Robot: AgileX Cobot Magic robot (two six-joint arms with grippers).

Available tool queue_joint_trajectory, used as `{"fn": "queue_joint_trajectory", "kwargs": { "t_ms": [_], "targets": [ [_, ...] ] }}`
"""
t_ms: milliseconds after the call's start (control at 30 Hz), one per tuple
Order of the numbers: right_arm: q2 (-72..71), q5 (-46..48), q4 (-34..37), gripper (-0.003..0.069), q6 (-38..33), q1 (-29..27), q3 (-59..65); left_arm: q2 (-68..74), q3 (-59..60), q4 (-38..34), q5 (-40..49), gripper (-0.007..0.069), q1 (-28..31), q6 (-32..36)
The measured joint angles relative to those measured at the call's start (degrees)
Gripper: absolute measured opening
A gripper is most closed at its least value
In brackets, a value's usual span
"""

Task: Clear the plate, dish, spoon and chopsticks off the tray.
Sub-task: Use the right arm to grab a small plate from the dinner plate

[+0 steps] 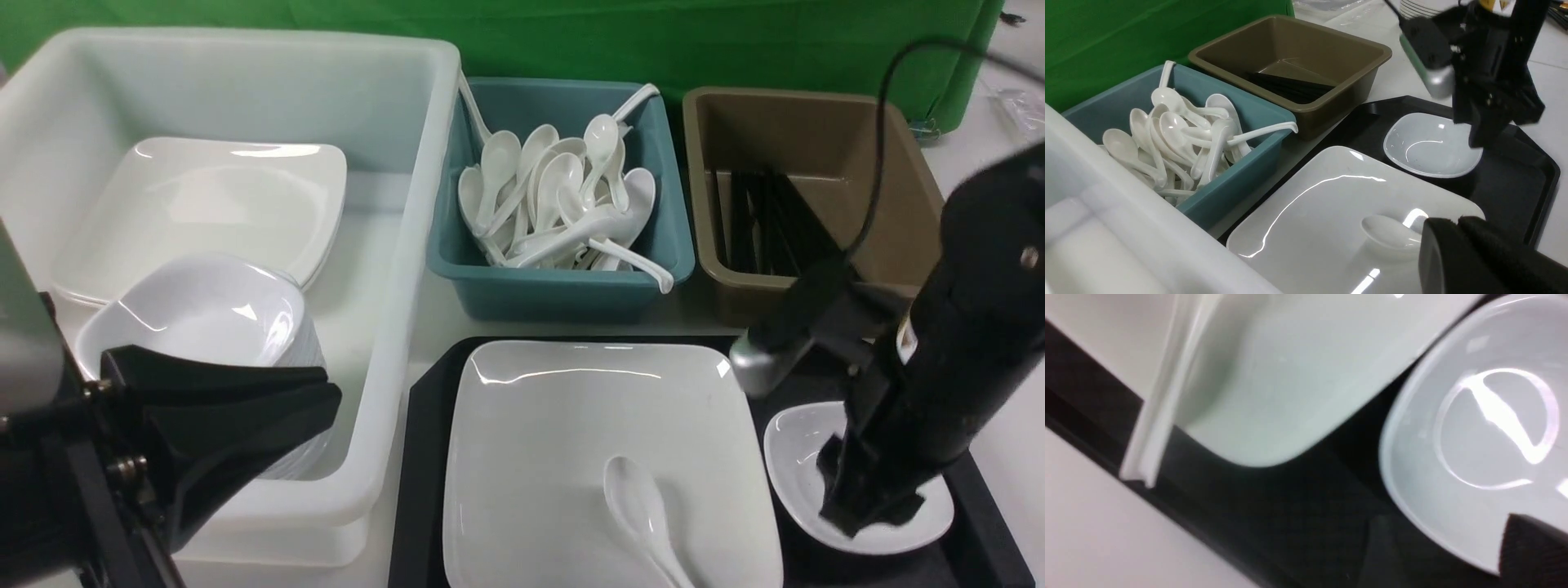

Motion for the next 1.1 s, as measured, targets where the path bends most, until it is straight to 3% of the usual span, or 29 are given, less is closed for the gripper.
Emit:
{"fn": "queue_joint_trajectory", "kwargs": {
  "t_ms": [133,567,667,767,867,1033,1100],
  "targets": [
    [3.60,-8.05,-2.79,0.0519,-0.22,-1.00,4.51,0.00,0.00,0.00,0.57,0.0017,0.00,-0.18],
    [11.46,-15.31,-5.73,0.0512,-0.38,-4.40,4.78,0.00,0.00,0.00,0.60,0.0017,0.00,-0.40],
    [11.46,-15.87,-5.68,0.0444,-0.42,-4.40,4.78,0.00,0.00,0.00,0.60,0.0017,0.00,-0.40],
    [11.18,-17.19,-6.05,0.0274,-1.41,-4.20,4.45,0.00,0.00,0.00,0.60,0.0017,0.00,-0.40],
    [10.31,-15.22,-7.09,0.0226,-1.41,-3.96,3.53,0.00,0.00,0.00,0.65,0.0017,0.00,-0.40],
    [3.44,0.15,-6.99,0.0072,4.01,1.54,-1.00,0.00,0.00,0.00,0.97,0.0017,0.00,-2.46],
    [0.94,3.17,-6.30,0.0063,6.39,3.98,-2.83,0.00,0.00,0.26,0.67,0.0017,0.00,-3.54]
  ]
}}
